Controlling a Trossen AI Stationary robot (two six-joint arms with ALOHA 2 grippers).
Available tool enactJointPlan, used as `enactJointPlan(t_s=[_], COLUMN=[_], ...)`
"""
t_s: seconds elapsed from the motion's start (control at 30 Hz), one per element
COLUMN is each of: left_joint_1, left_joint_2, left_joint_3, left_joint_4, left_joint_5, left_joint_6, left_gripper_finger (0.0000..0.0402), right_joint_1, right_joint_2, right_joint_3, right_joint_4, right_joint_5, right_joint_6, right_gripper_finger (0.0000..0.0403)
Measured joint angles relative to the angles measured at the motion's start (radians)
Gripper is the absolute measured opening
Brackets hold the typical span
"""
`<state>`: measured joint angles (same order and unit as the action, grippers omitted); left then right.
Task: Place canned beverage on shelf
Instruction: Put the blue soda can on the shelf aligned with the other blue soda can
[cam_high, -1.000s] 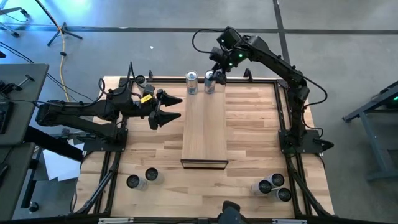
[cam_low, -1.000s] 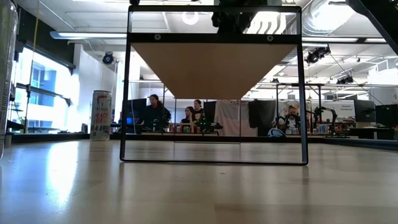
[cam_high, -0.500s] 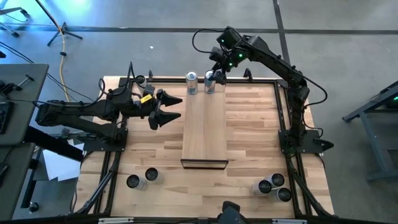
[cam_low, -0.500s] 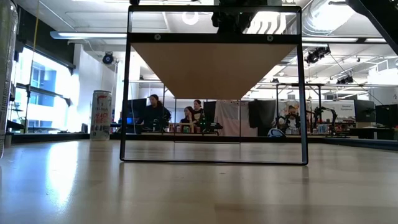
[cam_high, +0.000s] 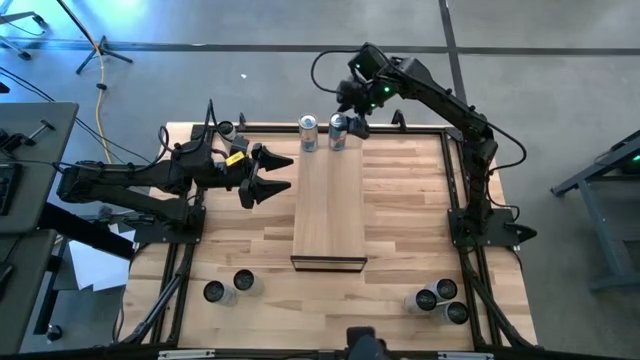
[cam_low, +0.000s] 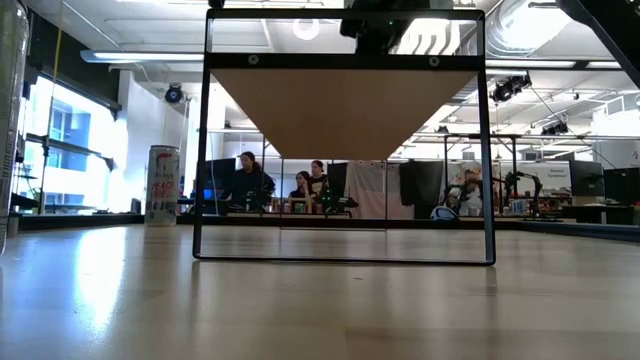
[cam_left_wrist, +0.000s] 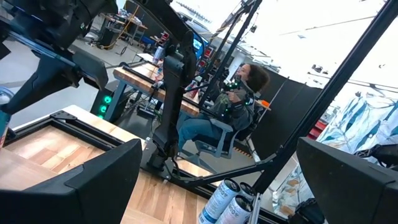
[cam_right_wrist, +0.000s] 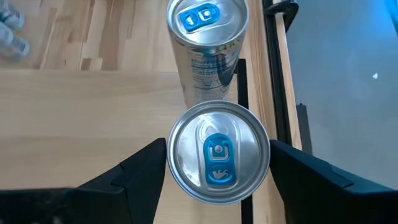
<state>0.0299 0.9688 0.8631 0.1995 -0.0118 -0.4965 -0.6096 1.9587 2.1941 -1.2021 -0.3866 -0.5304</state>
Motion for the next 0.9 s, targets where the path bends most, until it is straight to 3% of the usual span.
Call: enactJointPlan(t_s=[0.7, 0.9], left_joint_1=[0.000, 0.000], left_joint_2=[0.000, 0.000], left_joint_3=[0.000, 0.000], left_joint_4=[0.000, 0.000], left_joint_5=[0.000, 0.000], left_joint_6=[0.001, 0.002], left_gripper_finger=[0.0400, 0.0400], right_joint_1=[0.022, 0.022], right_joint_2=[0.025, 0.026], right_joint_3=[0.000, 0.000], right_joint_4=[-0.005, -0.005], right_joint_5=[0.038, 0.036], right_joint_6=[-0.055, -0.054], right_gripper_finger=[0.0263, 0.0235])
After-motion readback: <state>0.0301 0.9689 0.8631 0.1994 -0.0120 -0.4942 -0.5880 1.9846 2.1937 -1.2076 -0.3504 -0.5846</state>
